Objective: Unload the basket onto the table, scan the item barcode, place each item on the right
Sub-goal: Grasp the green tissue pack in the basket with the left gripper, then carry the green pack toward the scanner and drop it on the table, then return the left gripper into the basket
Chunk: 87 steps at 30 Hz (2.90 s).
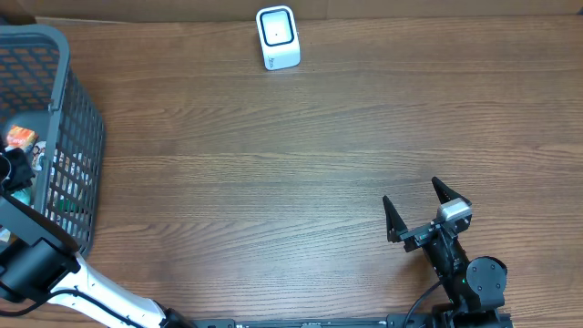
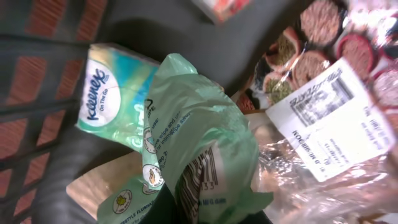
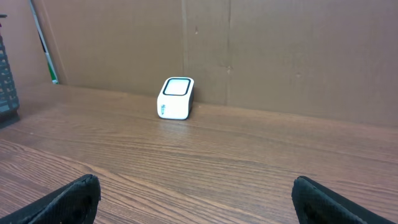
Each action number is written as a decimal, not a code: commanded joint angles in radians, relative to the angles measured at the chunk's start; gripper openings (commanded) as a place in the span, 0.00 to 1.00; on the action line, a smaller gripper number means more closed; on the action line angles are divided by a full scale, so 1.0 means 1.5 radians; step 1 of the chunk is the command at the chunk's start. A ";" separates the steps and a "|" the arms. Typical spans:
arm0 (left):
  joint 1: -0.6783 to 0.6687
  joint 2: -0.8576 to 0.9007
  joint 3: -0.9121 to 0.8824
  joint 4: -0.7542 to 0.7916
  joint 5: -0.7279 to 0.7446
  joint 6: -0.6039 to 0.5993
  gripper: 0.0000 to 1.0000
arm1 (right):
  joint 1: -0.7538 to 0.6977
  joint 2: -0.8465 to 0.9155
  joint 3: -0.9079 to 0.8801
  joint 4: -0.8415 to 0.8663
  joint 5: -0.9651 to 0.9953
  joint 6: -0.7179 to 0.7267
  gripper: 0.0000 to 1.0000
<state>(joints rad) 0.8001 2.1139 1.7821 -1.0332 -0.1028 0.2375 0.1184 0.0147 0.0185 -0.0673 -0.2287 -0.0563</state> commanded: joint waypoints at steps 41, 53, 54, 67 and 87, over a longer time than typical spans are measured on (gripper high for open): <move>-0.845 -0.105 -0.029 -0.023 -0.119 -0.342 0.04 | -0.001 -0.008 -0.007 0.005 0.000 0.002 1.00; -0.903 -0.005 -0.029 -0.013 -0.048 -0.360 0.46 | -0.001 -0.008 -0.007 0.005 0.000 0.002 1.00; -0.905 -0.006 -0.029 -0.011 -0.048 -0.360 0.80 | -0.001 -0.008 -0.007 0.005 0.000 0.002 1.00; -0.842 -0.074 0.179 -0.127 0.052 -0.313 0.99 | -0.001 -0.008 -0.007 0.005 0.000 0.002 1.00; -0.244 -0.232 0.391 -0.365 0.156 -0.423 0.91 | -0.001 -0.008 -0.007 0.005 0.000 0.002 1.00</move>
<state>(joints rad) 0.3035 1.7752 2.3634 -1.5711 0.0673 -0.3546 0.1184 0.0147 0.0185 -0.0669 -0.2291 -0.0559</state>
